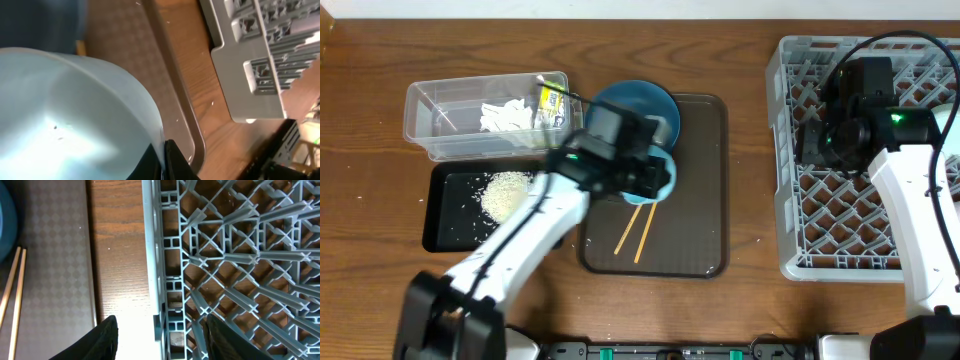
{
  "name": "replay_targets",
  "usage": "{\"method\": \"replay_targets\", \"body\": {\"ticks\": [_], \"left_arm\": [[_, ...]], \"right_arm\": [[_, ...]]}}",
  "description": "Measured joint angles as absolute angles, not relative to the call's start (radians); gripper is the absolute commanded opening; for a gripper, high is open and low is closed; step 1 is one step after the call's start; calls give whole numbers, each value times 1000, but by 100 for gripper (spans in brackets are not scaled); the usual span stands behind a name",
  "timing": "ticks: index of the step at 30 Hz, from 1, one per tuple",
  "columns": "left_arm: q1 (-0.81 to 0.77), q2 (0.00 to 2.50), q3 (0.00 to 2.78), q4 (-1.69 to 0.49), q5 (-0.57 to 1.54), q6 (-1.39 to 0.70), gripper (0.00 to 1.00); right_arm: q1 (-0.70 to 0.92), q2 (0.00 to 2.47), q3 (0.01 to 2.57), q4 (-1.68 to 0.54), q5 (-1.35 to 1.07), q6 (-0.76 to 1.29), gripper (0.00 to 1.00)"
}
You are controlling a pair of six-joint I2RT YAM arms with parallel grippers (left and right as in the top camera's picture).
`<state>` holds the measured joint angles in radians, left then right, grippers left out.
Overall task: Sort waste into correct bins and load items into the dishwasher rack
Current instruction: 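Set the emptied bowl back on the brown tray with the left gripper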
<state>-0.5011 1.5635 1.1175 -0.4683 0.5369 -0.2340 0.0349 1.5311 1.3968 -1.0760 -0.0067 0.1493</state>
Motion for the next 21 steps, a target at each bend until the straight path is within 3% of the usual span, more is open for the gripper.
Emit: {"method": "replay_targets", "body": {"ticks": [5,7,11,21], "left_arm": [[-612,1639,1118,-399,504,-282,7],[-640,1662,1118,-380,496,-289,15],[-683,1702,1118,-327,490,-307,16],[-641,1692,1118,-335,490,-315,27]], "right_arm": [[35,1531,1397,-1079,-7,149,54],[35,1531,1397,-1081,-7,149,54],[35,1531,1397,-1084,-7,149,54],[35,1531,1397,-1084,-20,149,59]]}}
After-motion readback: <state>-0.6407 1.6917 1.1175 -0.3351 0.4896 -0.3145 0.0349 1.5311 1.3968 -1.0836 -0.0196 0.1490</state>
